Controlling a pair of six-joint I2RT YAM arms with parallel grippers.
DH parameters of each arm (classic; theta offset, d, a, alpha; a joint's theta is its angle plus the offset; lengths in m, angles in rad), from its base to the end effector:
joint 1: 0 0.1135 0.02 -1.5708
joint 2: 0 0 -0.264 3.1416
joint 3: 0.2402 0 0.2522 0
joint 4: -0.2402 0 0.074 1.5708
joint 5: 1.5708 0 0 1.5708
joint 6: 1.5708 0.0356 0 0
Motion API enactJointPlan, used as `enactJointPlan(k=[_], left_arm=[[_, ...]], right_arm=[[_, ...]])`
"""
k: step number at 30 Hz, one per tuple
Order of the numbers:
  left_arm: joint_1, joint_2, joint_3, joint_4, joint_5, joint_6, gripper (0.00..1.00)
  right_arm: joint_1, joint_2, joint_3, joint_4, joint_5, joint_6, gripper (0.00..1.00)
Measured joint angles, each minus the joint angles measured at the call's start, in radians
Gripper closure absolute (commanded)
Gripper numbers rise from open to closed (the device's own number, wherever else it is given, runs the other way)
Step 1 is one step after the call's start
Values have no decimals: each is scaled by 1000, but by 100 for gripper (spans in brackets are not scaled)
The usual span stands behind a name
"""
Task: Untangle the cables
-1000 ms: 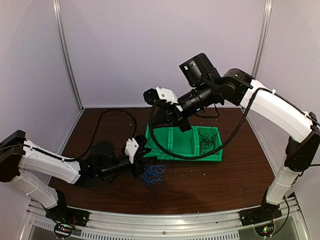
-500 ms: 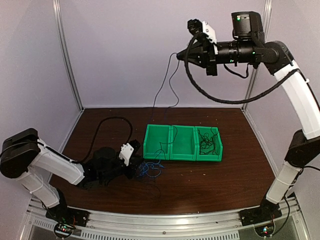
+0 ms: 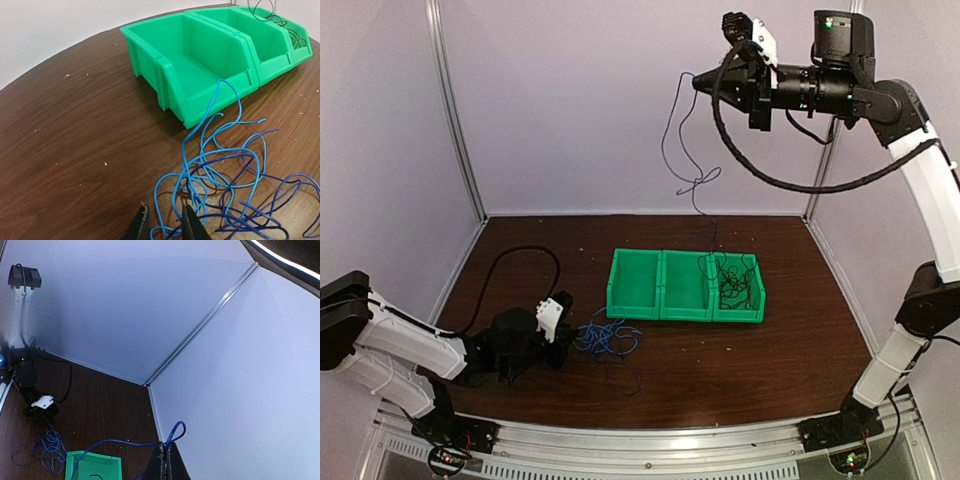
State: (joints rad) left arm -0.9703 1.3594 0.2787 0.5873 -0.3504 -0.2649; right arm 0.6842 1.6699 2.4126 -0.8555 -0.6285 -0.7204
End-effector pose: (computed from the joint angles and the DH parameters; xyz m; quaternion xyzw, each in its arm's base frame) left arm 0.1386 -0.1808 0.1329 0.2081 0.8241 -0.1706 0.4985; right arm 0.2101 0.1983 0.5745 -0.6154 0.4085 0.2190 0.6376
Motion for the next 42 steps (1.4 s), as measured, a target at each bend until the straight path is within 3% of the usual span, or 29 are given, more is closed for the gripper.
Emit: enactJointPlan(k=[8,18,30,42], left_arm=[[0,-119,-55,-35,-30,-51,73],[0,-175,-75,-44,-55,-63,72],[0,-190,-101,-45,-74,-79,70],[0,-215,-107,-47,-92,-82,69]], right_arm=[[-71,3,-159,98,100,-17,100],[-113,5,-309,185,115,-9,100],[-120,32,-204,232,143,-6,100],[-121,38,-261,268,163,-9,100]])
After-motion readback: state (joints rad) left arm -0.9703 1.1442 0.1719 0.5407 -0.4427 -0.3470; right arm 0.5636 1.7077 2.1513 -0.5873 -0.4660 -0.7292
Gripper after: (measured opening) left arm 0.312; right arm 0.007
